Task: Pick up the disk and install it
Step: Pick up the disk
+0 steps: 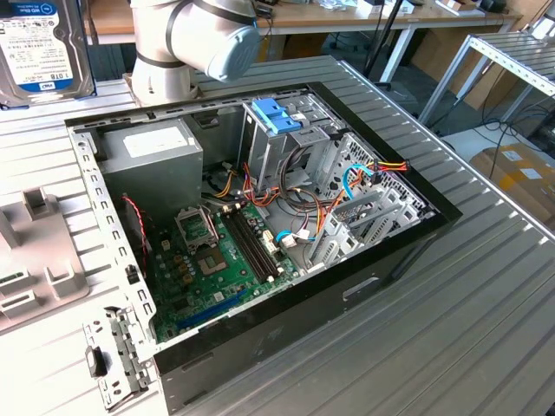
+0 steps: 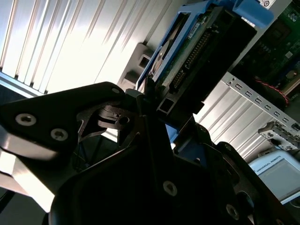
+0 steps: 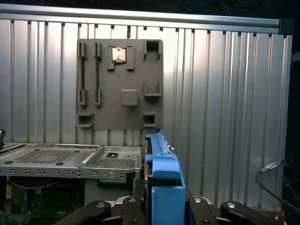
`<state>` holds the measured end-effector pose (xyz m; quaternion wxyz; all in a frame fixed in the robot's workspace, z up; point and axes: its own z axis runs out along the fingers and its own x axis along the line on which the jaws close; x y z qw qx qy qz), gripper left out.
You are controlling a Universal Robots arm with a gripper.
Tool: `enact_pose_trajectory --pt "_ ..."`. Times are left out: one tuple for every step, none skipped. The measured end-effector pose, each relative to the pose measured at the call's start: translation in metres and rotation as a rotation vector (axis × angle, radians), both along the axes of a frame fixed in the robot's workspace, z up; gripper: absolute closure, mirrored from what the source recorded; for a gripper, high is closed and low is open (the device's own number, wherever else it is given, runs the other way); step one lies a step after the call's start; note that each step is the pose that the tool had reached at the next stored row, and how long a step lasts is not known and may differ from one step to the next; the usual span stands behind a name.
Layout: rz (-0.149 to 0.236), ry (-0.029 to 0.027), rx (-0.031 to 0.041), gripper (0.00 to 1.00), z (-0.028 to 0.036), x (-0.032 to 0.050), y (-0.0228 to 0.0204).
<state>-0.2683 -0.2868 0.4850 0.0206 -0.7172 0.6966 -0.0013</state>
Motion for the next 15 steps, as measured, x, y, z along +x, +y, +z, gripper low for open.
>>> enact_pose_trajectory --pt "0.0 0.0 0.0 0.63 0.0 0.0004 -0.0003" --pt "0.0 0.0 0.0 0.63 0.0 0.0006 -0.0005" --pt "0.0 0.0 0.0 0.63 0.0 0.0009 -0.0008" --pt "0.0 -0.0001 0.0001 0.63 -0.0001 0.0014 -0.0013" --pt "0.0 -0.0002 0.0 0.63 -0.0001 0.0016 -0.0016" --pt "0.0 -0.0002 0.0001 0.63 -0.0001 0.0018 -0.0019" --pt "0.0 -0.0001 0.0 0.63 -0.0001 0.0021 -0.0026" --pt "0.0 -0.0001 0.0 0.63 -0.0001 0.0023 -0.0029" --pt "0.0 -0.0001 0.0001 0.63 -0.0001 0.0025 -0.0032" --pt "0.0 -0.0001 0.0001 0.63 -0.0001 0.0028 -0.0037" --pt "0.0 -0.0001 0.0 0.63 -0.0001 0.003 -0.004" --pt "0.0 -0.0001 0.0001 0.63 -0.0001 0.0033 -0.0044" --pt "0.0 -0.0001 0.0001 0.63 -0.0001 0.0035 -0.0047" --pt "0.0 -0.0001 0.0 0.63 -0.0001 0.0038 -0.005" --pt "0.0 -0.0001 0.0 0.63 -0.0001 0.0041 -0.0054"
